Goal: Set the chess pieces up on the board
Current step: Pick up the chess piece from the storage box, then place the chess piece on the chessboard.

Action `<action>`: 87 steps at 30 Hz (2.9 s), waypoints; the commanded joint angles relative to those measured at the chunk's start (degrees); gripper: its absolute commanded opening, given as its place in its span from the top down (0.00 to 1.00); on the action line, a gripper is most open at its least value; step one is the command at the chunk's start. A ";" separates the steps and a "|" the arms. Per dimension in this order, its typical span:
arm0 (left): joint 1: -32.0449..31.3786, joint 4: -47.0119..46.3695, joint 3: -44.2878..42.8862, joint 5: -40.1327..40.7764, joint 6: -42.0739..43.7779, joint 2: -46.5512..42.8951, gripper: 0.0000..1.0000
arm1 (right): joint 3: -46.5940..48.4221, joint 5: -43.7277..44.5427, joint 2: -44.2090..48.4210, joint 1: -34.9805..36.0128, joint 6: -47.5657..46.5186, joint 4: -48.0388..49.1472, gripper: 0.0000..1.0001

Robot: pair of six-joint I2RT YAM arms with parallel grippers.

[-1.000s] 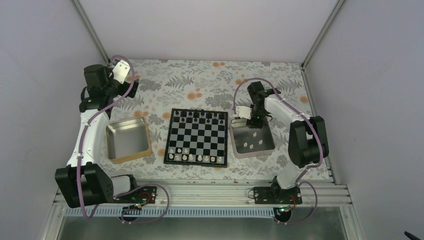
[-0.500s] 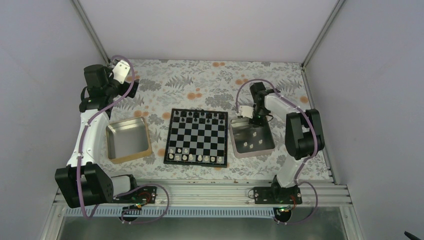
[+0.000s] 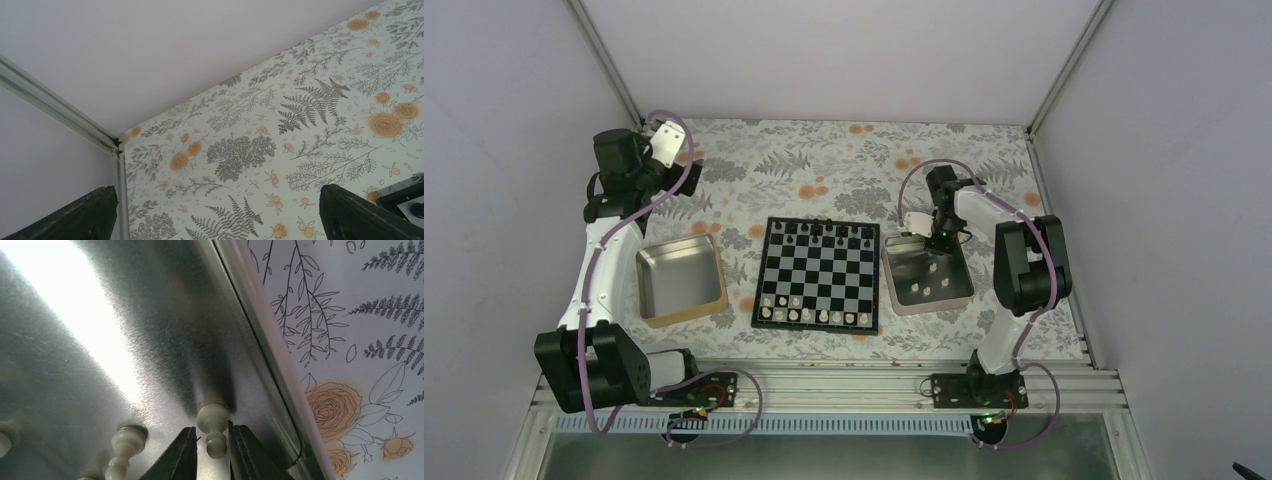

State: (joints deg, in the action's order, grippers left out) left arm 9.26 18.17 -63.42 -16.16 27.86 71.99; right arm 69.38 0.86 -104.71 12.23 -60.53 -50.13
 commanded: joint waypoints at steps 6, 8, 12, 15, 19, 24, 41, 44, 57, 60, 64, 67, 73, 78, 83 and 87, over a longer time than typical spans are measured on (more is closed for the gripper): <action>0.33 -0.25 -1.41 -0.45 0.09 -0.10 0.00 | 1.10 -1.93 -0.30 -0.48 -0.03 -0.06 0.86; 0.32 -0.21 -1.42 -0.45 0.09 -0.20 0.00 | 1.19 -1.97 0.14 -0.48 -0.03 -0.42 0.90; 0.32 -0.16 -1.22 -0.64 0.09 -0.34 0.00 | 1.55 -1.75 1.94 -0.46 0.29 -2.13 0.94; 0.32 -0.28 -1.18 -0.70 0.00 -0.66 0.00 | 2.62 -1.39 3.98 0.29 0.99 -4.57 0.95; 0.28 -0.22 -1.22 -0.80 -0.02 -0.95 0.00 | 5.38 0.06 6.66 3.09 1.99 -8.21 0.95; 0.32 0.01 -1.22 -0.97 -0.08 -1.58 0.00 | 12.52 1.91 7.53 11.22 4.37 -12.73 0.95; 0.32 -0.04 -1.13 -1.17 -0.26 -1.94 0.00 | 26.87 -2.55 -7.79 43.44 6.29 -14.81 0.92; 0.32 -0.05 -1.08 -1.15 -0.26 -1.74 0.00 | 26.78 -3.87 -9.84 45.16 5.97 -12.91 0.92; 0.32 -0.34 -0.70 -1.07 -0.09 -1.01 0.00 | 23.80 -7.87 -13.17 48.69 5.86 -9.72 0.92; 0.33 -0.34 -0.70 -1.07 -0.14 -1.01 0.00 | 23.38 -7.98 -13.52 48.85 5.79 -9.22 0.92; 0.33 -0.47 -0.58 -1.04 -0.11 -1.30 0.00 | 23.25 -8.31 -14.11 48.88 5.56 -8.78 0.91; 0.32 -0.44 -0.56 -1.09 -0.11 -1.36 0.00 | 23.34 -8.06 -14.72 48.86 5.58 -8.99 0.91; 0.32 -0.51 -0.50 -1.28 0.00 -1.23 0.00 | 22.96 -8.69 -14.94 48.86 5.30 -9.03 0.90; 0.32 -0.47 -0.56 -1.16 0.00 -1.34 0.00 | 22.80 -7.95 -14.65 48.78 5.48 -8.68 0.84; 0.32 -0.36 -0.81 -1.17 -0.06 -1.24 0.00 | 22.55 -7.69 -12.29 48.47 5.90 -8.52 0.73; 0.32 -0.20 -0.93 -1.16 -0.08 -1.27 0.00 | 22.55 -5.20 -8.78 46.73 6.68 -9.09 0.72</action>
State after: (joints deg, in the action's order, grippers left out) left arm 9.26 18.57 -63.42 -16.56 27.83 70.96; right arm 92.40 -5.69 -118.54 60.25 -54.83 -59.00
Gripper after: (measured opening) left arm 0.999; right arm 0.280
